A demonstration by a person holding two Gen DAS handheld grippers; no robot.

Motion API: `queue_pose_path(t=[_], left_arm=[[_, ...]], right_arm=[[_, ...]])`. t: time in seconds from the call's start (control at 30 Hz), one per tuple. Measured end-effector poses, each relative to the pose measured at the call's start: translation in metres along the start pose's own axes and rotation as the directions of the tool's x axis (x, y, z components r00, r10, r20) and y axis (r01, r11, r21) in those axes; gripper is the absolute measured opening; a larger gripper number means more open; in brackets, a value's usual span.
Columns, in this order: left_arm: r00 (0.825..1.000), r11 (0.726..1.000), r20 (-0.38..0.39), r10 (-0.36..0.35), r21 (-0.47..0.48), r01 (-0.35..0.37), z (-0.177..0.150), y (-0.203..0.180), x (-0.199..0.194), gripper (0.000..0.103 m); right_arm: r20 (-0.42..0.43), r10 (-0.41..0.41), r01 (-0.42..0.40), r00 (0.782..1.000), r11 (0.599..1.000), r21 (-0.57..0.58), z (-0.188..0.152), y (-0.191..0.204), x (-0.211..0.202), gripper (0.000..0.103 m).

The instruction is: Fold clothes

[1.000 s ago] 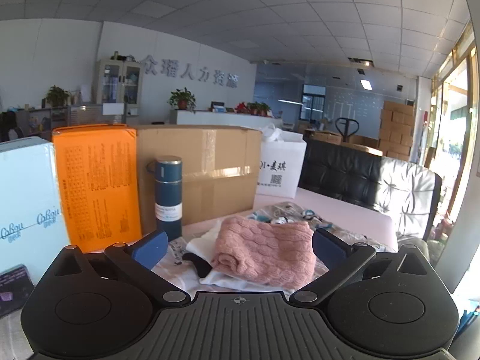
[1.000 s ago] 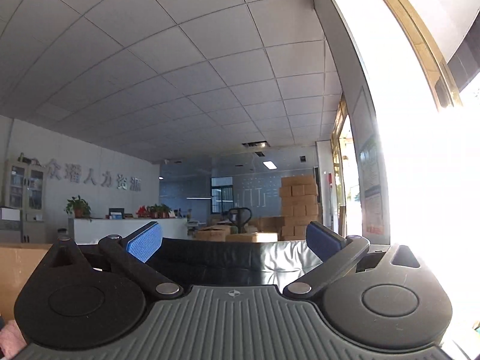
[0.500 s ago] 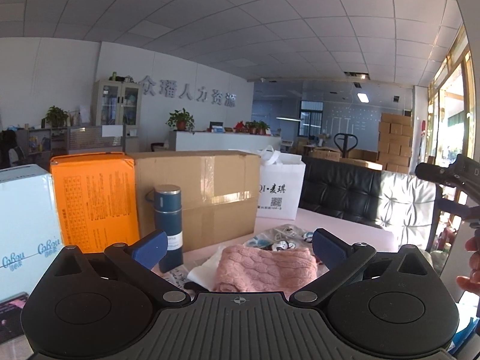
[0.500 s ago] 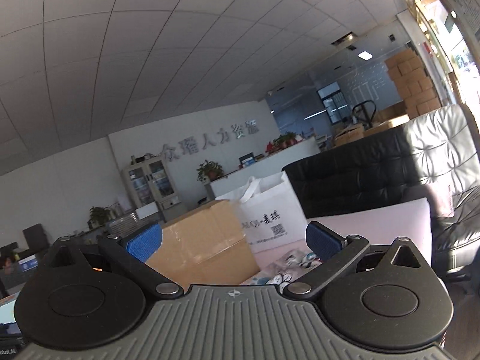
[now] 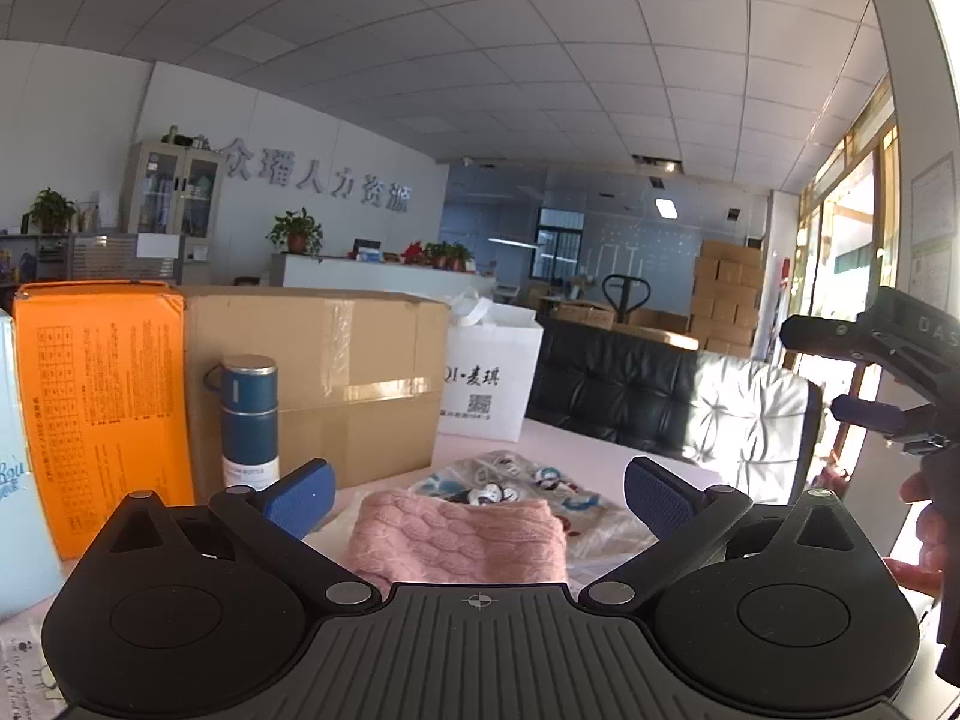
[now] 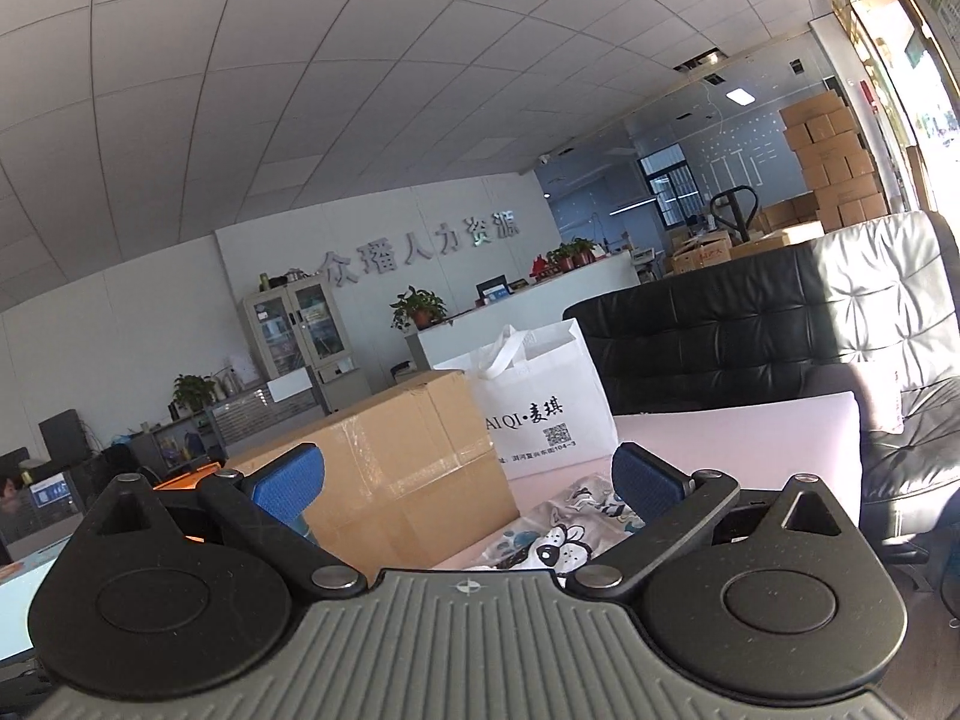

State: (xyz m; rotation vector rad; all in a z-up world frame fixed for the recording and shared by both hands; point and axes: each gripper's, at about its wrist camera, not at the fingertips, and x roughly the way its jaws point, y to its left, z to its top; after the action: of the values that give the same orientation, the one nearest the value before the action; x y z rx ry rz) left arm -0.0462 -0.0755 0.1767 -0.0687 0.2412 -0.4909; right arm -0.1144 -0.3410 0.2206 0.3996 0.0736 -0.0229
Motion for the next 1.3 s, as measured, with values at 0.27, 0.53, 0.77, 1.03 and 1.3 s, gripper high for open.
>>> queue_pose_path(t=[0.27, 0.53, 0.77, 1.03, 1.3], left_arm=[[0.998, 0.999, -0.019, 0.052, -0.004, -0.052, -0.005, -0.005, 0.007, 0.103], [0.996, 0.995, -0.005, 0.089, 0.036, -0.089, -0.008, -0.014, 0.003, 0.103], [0.984, 0.982, 0.003, 0.177, 0.072, -0.176, -0.007, -0.006, -0.012, 0.103], [0.959, 0.957, -0.016, 0.282, 0.084, -0.279, -0.01, 0.006, -0.032, 0.103], [0.934, 0.933, -0.001, 0.357, 0.057, -0.356, -0.018, 0.012, -0.045, 0.103]], right_arm=[[-0.06, -0.025, 0.025, 0.998, 1.0, 0.001, -0.018, -0.01, -0.002, 0.103], [-0.064, -0.083, 0.081, 0.995, 0.996, -0.036, -0.029, -0.013, 0.003, 0.103], [-0.061, -0.078, 0.074, 0.995, 0.995, -0.061, -0.043, -0.01, 0.012, 0.103], [-0.133, -0.01, 0.011, 0.991, 1.0, 0.01, -0.062, -0.003, 0.041, 0.103], [-0.165, 0.01, -0.009, 0.986, 1.0, 0.004, -0.071, 0.015, 0.057, 0.103]])
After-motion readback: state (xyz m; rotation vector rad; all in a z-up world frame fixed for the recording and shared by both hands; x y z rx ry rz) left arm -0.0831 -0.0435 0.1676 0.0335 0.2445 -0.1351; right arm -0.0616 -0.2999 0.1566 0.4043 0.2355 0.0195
